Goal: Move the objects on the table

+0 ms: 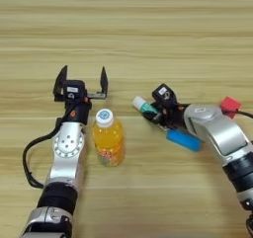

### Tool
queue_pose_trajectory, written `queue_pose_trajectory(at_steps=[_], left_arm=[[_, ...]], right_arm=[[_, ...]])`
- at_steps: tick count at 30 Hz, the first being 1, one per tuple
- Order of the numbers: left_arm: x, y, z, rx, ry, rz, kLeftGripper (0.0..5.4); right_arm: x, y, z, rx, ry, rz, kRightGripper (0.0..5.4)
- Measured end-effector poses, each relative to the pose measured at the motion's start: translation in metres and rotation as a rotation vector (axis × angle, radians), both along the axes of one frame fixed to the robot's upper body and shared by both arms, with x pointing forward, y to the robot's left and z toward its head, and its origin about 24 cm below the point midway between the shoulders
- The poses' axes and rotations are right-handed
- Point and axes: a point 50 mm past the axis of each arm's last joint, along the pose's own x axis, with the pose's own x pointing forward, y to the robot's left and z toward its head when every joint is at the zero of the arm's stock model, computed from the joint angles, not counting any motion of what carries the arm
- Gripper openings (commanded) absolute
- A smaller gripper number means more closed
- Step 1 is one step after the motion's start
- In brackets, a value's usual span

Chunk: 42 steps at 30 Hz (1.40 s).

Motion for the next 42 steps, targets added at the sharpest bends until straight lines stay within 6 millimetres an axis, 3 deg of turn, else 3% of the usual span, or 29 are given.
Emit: queue_pose_trajectory(at_steps=[6, 12, 14, 25, 42], left_arm=[[0.0, 0.0, 0.0, 0.0, 0.001, 0.0, 5.4], [0.0, 0.0, -0.001, 0.0, 0.003, 0.0, 5.4], [0.001, 0.0, 0.0, 0.0, 0.002, -0.001, 5.4], [0.001, 0.0, -0.001, 0.002, 0.008, 0.001, 5.4], [0.002, 0.003, -0.002, 0.005, 0.008, 0.006, 5.4]], right_arm=[[0.009, -0.008, 0.031, 0.061, -0.095, -0.022, 1.69], [0.011, -0.038, 0.052, 0.103, -0.141, -0.043, 1.69], [0.008, -0.063, 0.058, 0.075, -0.163, -0.044, 1.69], [-0.006, -0.113, 0.031, -0.096, -0.137, -0.076, 1.69], [-0.023, -0.127, 0.004, -0.285, -0.182, 0.007, 1.69]])
